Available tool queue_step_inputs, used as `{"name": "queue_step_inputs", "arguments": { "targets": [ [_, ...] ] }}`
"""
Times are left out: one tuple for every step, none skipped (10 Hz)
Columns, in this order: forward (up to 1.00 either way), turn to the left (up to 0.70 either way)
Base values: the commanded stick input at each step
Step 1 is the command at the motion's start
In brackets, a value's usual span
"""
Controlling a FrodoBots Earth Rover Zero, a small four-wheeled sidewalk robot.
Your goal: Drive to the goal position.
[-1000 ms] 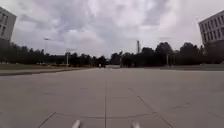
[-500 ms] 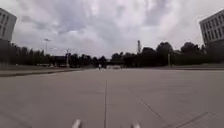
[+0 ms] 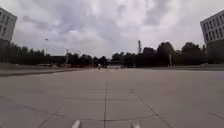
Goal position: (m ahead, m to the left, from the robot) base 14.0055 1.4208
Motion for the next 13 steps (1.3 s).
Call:
{"name": "queue_step_inputs", "arguments": {
  "targets": [
    [0.85,0.0],
    [0.85,0.0],
    [0.85,0.0],
    [0.85,0.0],
    [0.85,0.0],
    [0.85,0.0],
    [0.85,0.0],
    [0.85,0.0],
    [0.85,0.0],
    [0.85,0.0],
    [0.85,0.0],
    [0.85,0.0],
    [0.85,0.0]
  ]
}}
